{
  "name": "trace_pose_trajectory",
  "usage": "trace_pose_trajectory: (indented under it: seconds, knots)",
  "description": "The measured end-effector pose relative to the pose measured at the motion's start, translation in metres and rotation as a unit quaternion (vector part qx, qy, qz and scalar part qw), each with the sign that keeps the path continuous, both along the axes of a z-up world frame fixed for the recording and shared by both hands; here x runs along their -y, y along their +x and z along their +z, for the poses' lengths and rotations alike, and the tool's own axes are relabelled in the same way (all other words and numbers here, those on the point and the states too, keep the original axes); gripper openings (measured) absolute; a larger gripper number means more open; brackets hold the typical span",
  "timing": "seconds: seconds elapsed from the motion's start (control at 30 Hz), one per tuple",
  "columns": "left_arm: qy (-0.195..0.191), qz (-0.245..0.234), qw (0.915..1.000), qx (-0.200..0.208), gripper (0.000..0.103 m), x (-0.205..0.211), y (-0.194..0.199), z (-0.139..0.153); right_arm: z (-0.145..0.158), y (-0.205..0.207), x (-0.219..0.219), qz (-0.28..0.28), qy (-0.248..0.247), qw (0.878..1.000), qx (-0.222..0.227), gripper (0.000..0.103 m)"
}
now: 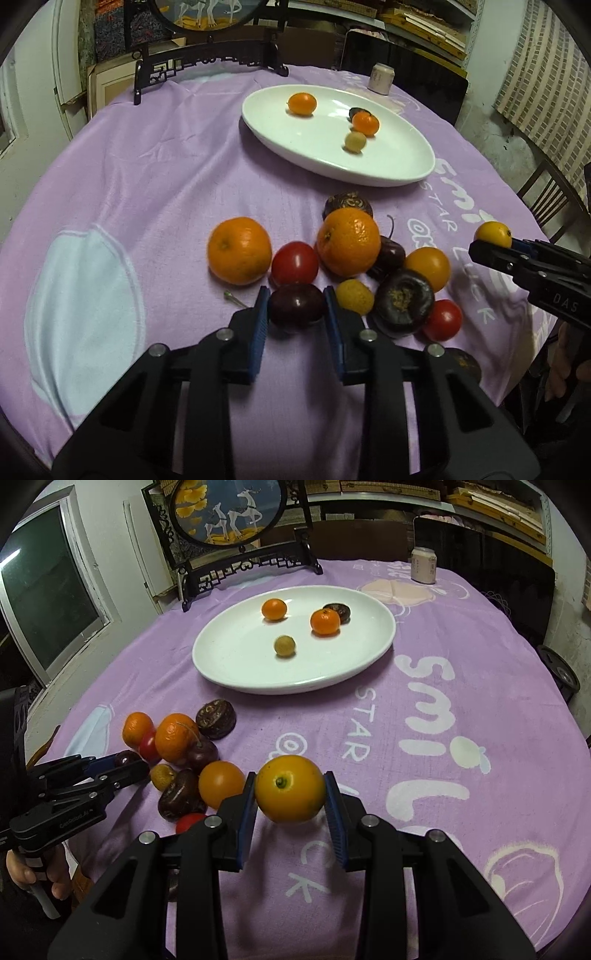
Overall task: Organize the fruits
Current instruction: 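Grasp a yellow orange with the right tool while the left tool grasps a dark plum, then release the yellow orange and dark plum onto the plate with both tools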
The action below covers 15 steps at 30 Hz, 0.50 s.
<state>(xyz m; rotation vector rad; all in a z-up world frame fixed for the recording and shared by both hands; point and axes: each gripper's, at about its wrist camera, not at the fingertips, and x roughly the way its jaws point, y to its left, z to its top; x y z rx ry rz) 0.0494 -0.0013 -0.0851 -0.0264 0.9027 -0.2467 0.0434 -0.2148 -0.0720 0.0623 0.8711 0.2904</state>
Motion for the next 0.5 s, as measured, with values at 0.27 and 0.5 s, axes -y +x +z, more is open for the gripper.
trace_pose_trajectory:
  seconds: [0.27, 0.5]
  knots:
    - [-0.017, -0.017, 0.9994, 0.026, 0.029, 0.0, -0.012, 0.03, 0.004, -0.001, 0.0, 0.004, 0.004, 1.0, 0.004, 0.035]
    - [-0.005, -0.025, 0.9989, 0.04, 0.029, 0.008, 0.019, 0.047, 0.012, 0.011, -0.002, 0.012, 0.002, 1.0, 0.008, 0.035]
